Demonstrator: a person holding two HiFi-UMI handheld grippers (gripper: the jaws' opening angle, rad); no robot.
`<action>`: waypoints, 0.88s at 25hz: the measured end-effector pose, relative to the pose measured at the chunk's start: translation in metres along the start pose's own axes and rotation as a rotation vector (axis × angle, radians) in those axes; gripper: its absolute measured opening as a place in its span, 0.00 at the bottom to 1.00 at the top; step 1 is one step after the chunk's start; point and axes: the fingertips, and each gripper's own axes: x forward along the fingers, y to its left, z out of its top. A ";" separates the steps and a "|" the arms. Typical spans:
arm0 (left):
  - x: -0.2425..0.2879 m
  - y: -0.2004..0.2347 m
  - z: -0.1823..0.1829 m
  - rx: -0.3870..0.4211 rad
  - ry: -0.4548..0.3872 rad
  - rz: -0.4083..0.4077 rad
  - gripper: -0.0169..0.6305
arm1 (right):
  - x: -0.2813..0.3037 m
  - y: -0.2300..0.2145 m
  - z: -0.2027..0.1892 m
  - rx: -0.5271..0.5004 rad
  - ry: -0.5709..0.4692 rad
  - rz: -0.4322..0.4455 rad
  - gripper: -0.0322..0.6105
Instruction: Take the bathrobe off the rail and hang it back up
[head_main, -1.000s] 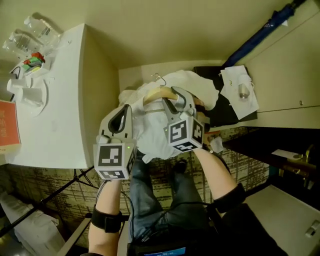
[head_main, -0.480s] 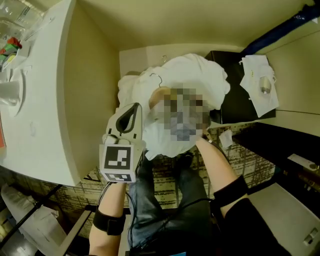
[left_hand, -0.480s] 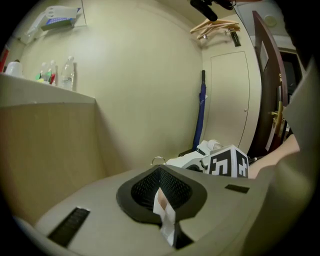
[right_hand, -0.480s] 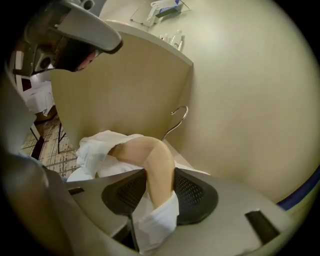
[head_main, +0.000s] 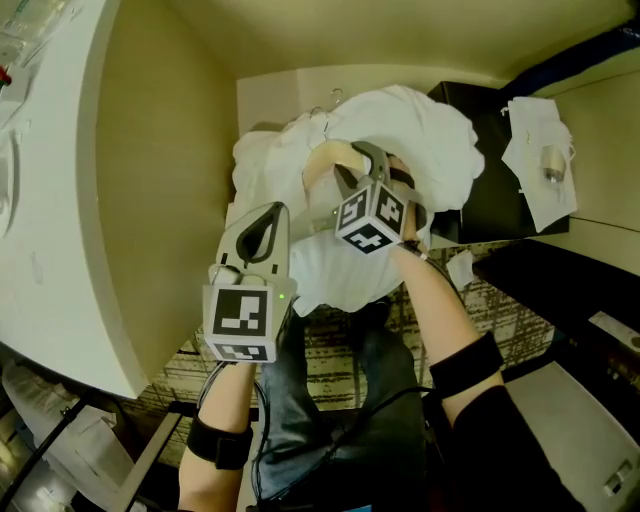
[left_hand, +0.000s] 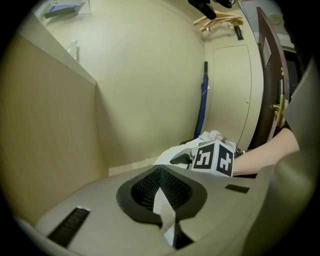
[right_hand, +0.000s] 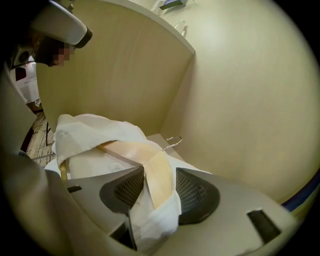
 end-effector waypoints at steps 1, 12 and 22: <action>0.000 0.002 -0.001 0.011 0.000 -0.005 0.03 | 0.000 -0.001 0.001 0.006 -0.001 -0.005 0.41; -0.049 -0.011 0.055 -0.001 -0.043 -0.006 0.03 | -0.095 -0.030 0.044 0.155 -0.115 -0.048 0.40; -0.142 -0.037 0.171 0.072 -0.160 0.031 0.03 | -0.289 -0.098 0.143 0.276 -0.321 -0.118 0.10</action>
